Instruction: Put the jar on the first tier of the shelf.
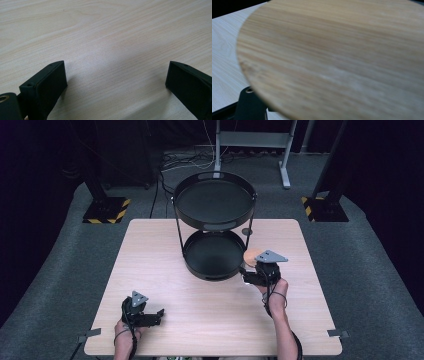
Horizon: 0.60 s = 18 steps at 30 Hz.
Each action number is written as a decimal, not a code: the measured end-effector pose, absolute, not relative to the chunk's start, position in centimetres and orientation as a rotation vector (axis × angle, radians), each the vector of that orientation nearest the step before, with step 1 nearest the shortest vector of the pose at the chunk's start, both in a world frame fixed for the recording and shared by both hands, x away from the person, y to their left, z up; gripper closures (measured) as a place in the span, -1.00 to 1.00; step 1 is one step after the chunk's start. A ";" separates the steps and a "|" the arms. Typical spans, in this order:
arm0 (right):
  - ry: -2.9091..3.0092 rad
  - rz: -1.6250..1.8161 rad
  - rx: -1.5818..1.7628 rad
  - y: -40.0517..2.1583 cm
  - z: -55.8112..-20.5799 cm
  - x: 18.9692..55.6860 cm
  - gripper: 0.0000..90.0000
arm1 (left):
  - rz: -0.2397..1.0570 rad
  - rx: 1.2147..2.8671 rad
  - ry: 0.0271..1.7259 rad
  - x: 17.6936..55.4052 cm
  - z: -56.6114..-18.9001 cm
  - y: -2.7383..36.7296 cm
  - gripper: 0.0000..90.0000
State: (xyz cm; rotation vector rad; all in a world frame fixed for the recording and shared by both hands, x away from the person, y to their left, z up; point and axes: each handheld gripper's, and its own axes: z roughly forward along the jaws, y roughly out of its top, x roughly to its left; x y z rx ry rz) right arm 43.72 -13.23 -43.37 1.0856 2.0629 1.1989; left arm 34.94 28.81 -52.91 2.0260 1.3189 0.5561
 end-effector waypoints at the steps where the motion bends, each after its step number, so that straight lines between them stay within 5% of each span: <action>1: 2.063 1.200 1.085 -13.2 -43.4 43.8 -0.43 | 0.556 2.026 1.319 34.9 -52.9 28.8 -0.93; 18: 2.075 1.195 1.078 -12.1 -43.2 45.2 -0.43 | 0.556 2.026 1.319 34.9 -52.9 28.8 -0.93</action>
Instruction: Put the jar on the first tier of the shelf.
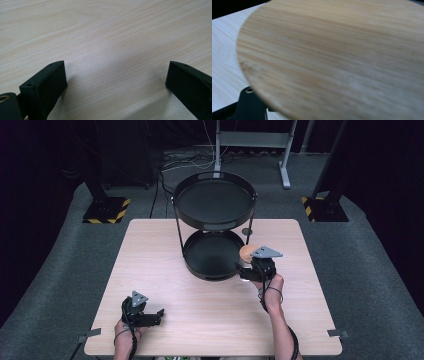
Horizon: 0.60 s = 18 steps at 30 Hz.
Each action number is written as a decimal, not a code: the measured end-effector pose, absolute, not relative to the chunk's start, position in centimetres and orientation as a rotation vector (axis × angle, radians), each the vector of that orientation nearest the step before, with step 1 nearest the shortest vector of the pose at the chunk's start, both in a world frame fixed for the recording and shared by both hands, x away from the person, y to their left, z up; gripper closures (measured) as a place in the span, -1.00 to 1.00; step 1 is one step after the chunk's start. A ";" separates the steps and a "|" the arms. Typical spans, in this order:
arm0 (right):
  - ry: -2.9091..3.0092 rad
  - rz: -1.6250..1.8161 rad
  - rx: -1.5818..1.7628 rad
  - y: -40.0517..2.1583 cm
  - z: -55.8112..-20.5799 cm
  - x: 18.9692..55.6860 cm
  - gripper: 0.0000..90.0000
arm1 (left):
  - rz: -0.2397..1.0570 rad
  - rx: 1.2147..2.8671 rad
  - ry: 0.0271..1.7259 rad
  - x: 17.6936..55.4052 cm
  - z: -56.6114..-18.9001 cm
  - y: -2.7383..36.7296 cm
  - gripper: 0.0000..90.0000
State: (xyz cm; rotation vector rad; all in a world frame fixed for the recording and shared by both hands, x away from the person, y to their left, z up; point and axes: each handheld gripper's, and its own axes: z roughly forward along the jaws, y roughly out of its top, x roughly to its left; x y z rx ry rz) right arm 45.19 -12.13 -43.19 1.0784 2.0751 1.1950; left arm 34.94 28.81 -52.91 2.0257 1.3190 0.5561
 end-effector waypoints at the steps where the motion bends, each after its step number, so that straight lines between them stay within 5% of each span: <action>1: 2.075 1.196 1.078 -12.1 -43.2 45.3 -0.43 | 0.556 2.026 1.319 34.9 -52.9 28.8 -0.93; 18: 2.085 1.193 1.084 -11.0 -43.1 47.0 -0.43 | 0.556 2.026 1.319 34.9 -52.9 28.8 -0.93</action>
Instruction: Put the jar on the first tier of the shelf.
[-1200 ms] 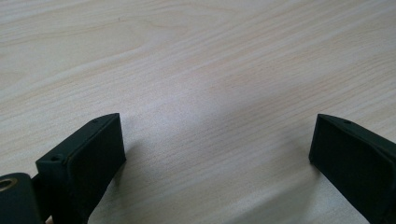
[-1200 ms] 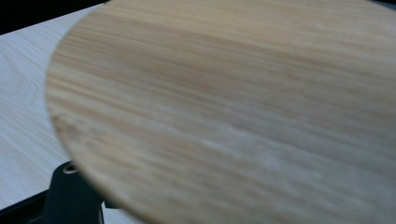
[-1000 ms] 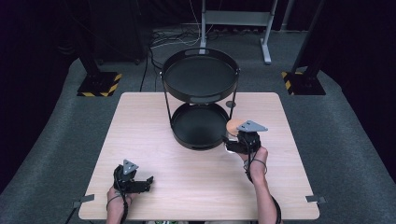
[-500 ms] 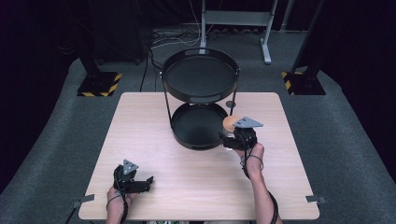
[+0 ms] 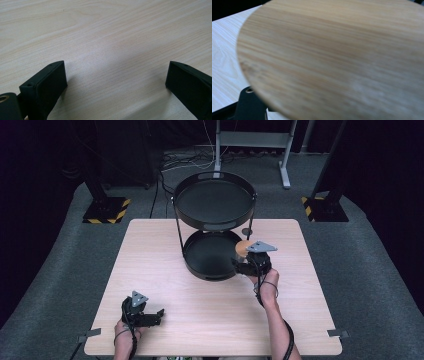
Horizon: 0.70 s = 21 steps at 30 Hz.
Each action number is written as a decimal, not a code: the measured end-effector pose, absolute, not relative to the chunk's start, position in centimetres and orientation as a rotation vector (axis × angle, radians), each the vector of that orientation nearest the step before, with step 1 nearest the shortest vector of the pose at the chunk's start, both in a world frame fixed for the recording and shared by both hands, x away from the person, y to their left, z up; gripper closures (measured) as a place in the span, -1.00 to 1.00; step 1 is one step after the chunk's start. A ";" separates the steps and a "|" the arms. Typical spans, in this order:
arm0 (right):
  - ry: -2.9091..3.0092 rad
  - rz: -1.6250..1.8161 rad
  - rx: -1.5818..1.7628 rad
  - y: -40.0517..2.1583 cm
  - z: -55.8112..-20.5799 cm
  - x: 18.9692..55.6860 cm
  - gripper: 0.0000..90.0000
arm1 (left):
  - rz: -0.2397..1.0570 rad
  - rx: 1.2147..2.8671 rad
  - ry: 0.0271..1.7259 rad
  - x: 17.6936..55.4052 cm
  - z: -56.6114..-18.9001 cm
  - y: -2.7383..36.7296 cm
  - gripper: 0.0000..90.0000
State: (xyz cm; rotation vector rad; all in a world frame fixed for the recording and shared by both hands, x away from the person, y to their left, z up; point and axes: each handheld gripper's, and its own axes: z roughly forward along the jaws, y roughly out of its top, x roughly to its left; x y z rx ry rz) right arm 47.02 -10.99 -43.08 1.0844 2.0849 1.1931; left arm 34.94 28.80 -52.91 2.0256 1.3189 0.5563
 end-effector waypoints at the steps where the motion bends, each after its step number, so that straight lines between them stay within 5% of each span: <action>1: 2.086 1.192 1.084 -10.9 -43.1 47.1 -0.43 | 0.556 2.026 1.319 34.9 -52.9 28.8 -0.93; 21: 2.096 1.182 1.069 -8.7 -43.1 48.9 -0.43 | 0.557 2.026 1.319 34.9 -52.9 28.8 -0.93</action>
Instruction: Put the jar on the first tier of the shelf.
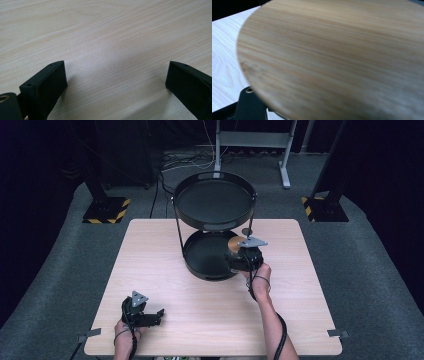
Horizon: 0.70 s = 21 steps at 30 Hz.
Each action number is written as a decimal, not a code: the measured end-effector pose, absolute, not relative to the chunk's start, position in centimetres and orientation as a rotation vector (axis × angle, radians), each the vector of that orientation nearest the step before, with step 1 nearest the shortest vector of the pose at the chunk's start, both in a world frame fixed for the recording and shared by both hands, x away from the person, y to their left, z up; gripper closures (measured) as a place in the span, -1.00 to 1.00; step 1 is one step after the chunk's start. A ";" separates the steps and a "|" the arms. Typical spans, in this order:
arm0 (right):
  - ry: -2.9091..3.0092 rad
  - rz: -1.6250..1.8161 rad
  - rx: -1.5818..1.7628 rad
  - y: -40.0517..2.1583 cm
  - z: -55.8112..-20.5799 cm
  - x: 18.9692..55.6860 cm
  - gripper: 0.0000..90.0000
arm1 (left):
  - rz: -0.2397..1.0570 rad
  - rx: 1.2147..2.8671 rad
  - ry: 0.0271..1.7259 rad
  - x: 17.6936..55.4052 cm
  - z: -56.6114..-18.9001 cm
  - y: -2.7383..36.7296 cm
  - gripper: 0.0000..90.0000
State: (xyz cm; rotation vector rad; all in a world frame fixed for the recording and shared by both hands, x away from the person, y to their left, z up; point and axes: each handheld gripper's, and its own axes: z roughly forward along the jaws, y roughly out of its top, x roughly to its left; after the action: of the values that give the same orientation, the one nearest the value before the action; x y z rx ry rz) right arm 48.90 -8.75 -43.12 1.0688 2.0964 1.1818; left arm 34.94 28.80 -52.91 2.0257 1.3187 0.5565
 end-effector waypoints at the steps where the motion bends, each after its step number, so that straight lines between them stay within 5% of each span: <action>1: 2.097 1.182 1.068 -8.6 -43.1 49.0 -0.43 | 0.557 2.026 1.319 34.9 -52.9 28.8 -0.93; 21: 2.103 1.190 1.082 -6.2 -44.2 51.1 -0.43 | 0.557 2.026 1.319 34.9 -52.9 28.8 -0.93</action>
State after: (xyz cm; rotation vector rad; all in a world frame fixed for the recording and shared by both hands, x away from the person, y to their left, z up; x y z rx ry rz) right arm 51.09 -6.17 -44.17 1.0823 2.1034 1.1899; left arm 34.94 28.81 -52.91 2.0258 1.3186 0.5565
